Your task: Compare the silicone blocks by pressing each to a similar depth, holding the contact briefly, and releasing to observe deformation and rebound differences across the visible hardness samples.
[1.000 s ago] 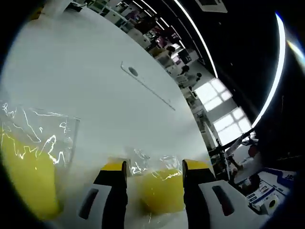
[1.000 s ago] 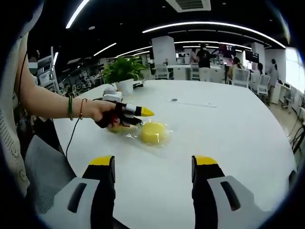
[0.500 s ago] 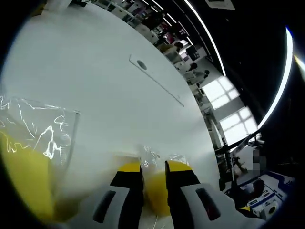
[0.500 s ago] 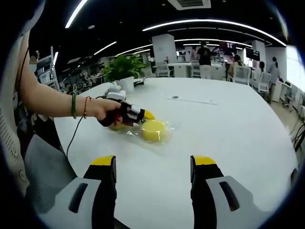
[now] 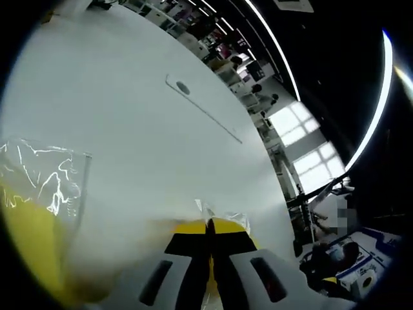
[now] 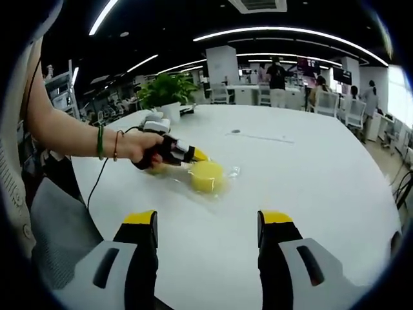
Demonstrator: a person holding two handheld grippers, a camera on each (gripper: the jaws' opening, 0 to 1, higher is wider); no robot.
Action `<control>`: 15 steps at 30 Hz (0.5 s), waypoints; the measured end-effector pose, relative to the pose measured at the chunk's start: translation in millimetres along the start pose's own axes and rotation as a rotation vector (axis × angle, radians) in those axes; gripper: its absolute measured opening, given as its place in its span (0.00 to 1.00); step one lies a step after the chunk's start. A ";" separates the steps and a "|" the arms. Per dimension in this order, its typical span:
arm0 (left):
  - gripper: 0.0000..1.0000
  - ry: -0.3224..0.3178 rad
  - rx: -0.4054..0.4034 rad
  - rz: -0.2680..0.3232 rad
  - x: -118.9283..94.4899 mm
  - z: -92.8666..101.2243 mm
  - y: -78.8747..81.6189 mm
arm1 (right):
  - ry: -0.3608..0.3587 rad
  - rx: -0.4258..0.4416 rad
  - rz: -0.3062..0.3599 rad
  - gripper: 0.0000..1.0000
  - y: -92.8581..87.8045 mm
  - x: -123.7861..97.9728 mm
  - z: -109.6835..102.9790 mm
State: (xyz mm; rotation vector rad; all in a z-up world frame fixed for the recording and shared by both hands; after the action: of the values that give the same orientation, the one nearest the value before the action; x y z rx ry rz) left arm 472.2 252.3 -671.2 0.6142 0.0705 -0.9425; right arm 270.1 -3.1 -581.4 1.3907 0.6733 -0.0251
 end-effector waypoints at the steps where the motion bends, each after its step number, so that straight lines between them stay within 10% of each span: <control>1: 0.00 0.000 0.012 0.000 -0.8 2.1 0.1 | 0.000 -0.005 0.003 0.57 0.2 0.0 -0.2; 15: 0.00 -0.074 0.253 -0.084 -22.9 50.6 -1.7 | 0.029 -0.015 0.022 0.55 5.6 -3.3 -6.5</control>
State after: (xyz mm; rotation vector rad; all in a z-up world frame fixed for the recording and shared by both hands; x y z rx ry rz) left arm 446.9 242.0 -622.9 0.8137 -0.0908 -1.0632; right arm 266.9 2.8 -575.0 1.3861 0.6807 0.0177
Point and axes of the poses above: the point that each gripper's makers call its tool centre point, and the gripper's own axes: x roughly forward along the fingers, z roughly to its right, y roughly out of its top, the point moved 10 cm from there along -x, roughly backward along the fingers, and after that the axes turned 11 degrees about -y, right-handed, at the moved point
